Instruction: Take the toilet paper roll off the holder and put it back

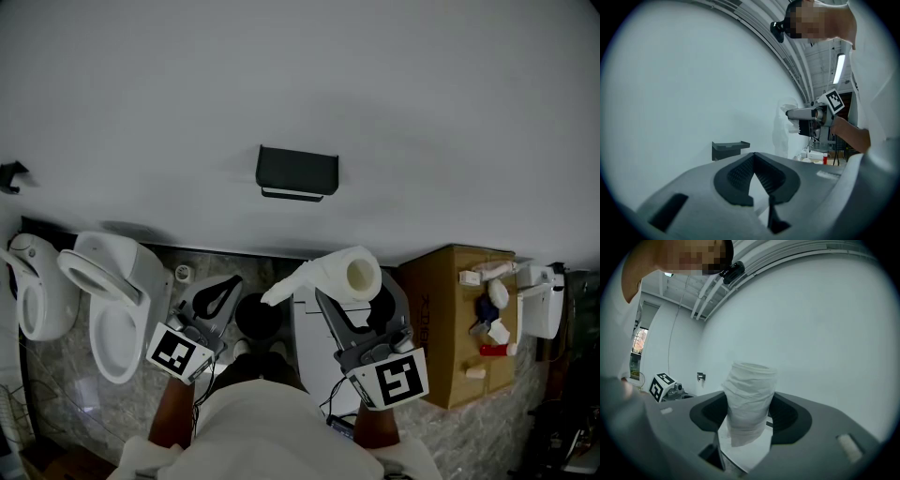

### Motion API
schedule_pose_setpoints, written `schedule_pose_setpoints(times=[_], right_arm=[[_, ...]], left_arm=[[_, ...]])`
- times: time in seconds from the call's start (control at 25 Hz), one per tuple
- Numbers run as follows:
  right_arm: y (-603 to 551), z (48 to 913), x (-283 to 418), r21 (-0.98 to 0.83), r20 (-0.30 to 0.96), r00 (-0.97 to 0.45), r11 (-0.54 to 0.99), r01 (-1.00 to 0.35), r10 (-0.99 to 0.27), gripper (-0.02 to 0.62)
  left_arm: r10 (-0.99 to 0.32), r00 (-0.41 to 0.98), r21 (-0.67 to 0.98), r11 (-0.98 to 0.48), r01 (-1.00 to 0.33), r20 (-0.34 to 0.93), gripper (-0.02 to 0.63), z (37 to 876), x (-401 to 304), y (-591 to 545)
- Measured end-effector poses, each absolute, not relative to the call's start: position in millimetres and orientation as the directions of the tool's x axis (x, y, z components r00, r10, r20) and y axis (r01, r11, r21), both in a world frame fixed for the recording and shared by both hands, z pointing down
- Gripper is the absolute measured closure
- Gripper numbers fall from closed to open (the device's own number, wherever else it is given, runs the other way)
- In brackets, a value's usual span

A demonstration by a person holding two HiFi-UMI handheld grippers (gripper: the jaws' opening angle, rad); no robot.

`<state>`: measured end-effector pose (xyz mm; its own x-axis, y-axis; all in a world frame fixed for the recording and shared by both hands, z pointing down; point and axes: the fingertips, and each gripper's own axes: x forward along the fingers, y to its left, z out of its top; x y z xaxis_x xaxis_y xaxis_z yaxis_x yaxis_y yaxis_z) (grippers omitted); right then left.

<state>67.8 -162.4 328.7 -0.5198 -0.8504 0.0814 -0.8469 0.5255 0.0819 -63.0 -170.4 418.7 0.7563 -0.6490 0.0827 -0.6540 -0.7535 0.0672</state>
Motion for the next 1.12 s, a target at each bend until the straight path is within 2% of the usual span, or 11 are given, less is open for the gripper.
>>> schedule_pose_setpoints(times=[0.52,1.12], right_arm=[[-163.1,321.3,68.2,0.085,0.056,-0.513,0.516,-0.852,-0.856,0.318],[-204.6,274.7,64.1,0.173,-0.046,-0.519,0.505,-0.846,-0.854,0.318]], left_arm=[[-0.645,0.757,0.056,-0.756,-0.652,0.108,0.607,428.2,-68.5,-167.5],[-0.654,0.75,0.055,-0.749,-0.661,0.102,0.606,424.8,-68.1,-168.5]])
